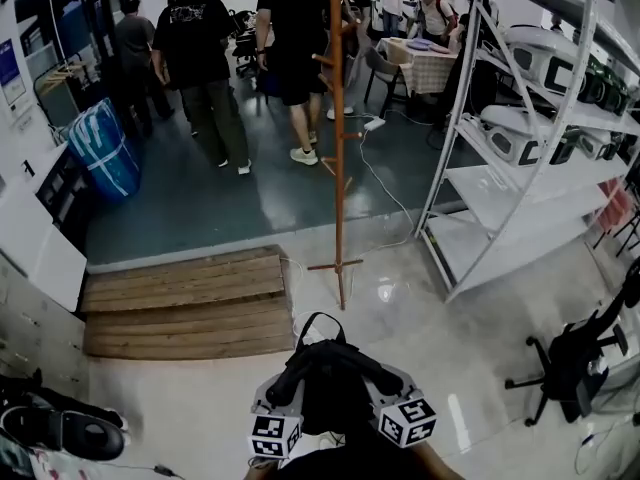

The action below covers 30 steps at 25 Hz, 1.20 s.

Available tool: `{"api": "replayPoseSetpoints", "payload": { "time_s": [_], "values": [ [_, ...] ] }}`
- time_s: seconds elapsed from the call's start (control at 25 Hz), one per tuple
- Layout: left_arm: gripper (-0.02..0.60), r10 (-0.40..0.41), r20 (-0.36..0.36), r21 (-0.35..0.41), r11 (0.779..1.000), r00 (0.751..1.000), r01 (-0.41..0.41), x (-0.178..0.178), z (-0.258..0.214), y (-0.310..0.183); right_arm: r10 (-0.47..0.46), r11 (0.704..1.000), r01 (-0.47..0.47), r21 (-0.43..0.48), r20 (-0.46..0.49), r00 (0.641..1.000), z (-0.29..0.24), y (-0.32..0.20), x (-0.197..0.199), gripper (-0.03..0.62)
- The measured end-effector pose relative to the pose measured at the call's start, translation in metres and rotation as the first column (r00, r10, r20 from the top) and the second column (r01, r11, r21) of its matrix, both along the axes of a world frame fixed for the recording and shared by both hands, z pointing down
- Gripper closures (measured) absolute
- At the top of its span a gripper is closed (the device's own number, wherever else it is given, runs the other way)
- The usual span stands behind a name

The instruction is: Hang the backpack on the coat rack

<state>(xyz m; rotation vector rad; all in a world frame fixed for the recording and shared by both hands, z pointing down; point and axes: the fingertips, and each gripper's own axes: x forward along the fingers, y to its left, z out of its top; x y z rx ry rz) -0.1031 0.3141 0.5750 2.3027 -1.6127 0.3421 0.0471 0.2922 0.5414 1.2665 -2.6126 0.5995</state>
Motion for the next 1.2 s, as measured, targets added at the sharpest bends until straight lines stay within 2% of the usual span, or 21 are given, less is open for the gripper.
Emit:
{"api": "replayPoseSetpoints", "payload": {
  "time_s": [0.68, 0.92, 1.2],
  "values": [
    [0.471, -0.048, 0.007, -0.006, 0.999, 0.999, 0.048, 0.033, -0.008, -0.159, -0.066, 0.998, 0.066, 0.001, 0.018, 0.998, -0.008, -0.167, 0.033, 0.525],
    [0.471, -0.085, 0.005, 0.012, 0.996, 0.996, 0.085, 0.045, -0.012, -0.2, -0.105, 0.994, 0.104, 0.023, 0.021, 0.994, -0.013, -0.213, 0.043, 0.525],
    [0.471, -0.104, 0.015, 0.02, 0.994, 0.994, 0.103, 0.049, -0.019, -0.24, -0.098, 0.994, 0.097, 0.041, 0.032, 0.995, -0.019, -0.253, 0.047, 0.525]
  ]
}}
